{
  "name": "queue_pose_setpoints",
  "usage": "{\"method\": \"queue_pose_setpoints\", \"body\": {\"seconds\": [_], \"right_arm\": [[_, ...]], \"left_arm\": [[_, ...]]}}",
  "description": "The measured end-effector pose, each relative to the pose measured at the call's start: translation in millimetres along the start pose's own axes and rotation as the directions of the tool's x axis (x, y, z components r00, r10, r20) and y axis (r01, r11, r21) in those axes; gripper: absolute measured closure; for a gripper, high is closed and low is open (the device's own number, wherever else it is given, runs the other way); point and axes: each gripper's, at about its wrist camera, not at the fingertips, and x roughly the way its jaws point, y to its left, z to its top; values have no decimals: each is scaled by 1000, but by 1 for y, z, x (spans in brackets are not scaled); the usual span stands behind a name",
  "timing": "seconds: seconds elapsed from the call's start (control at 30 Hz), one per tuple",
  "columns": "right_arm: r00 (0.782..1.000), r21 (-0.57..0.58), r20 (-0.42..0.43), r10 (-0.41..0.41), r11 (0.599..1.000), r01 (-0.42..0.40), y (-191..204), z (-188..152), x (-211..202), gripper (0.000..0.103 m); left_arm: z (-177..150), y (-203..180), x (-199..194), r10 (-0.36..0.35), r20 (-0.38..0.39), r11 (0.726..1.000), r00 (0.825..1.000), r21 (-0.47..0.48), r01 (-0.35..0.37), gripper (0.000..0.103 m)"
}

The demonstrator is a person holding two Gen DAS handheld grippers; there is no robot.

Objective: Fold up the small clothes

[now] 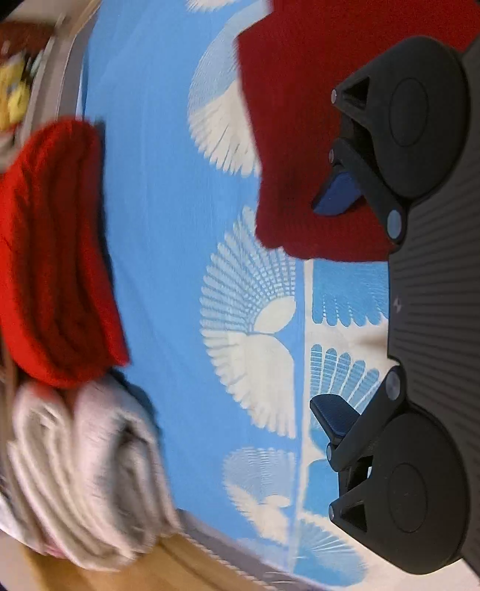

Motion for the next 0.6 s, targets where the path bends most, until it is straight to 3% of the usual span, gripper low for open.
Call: {"method": "queue_pose_setpoints", "body": {"seconds": [0.1,0.13,0.17,0.27,0.33,0.4,0.5,0.6], "right_arm": [[998,-90,28,58,994,-55,22,28,10,30],[997,-129,28,75,989,-71,29,35,18,46],[996,-172,35,77,983,-70,40,44,30,71],[1000,-262,8,25,965,-22,69,62,81,91],[996,-294,-79,-39,956,14,79,64,123,95],[979,-311,-175,-107,949,48,79,57,162,96],[981,-329,-158,-116,942,59,77,58,175,96],[981,-313,-169,-90,949,34,71,61,168,96]], "left_arm": [[-5,0,-22,19,88,1000,996,0,-19,0],[-2,-3,-20,32,103,999,994,-15,-30,0],[2,-6,-17,49,112,999,992,-26,-47,0],[17,-24,19,130,73,992,989,-5,-129,0],[23,-32,55,171,-1,985,985,25,-171,0],[23,-29,80,175,-40,984,984,-10,-176,0],[21,-21,105,260,-85,965,962,-21,-263,0],[16,3,106,224,-130,968,966,-86,-236,0]]}}
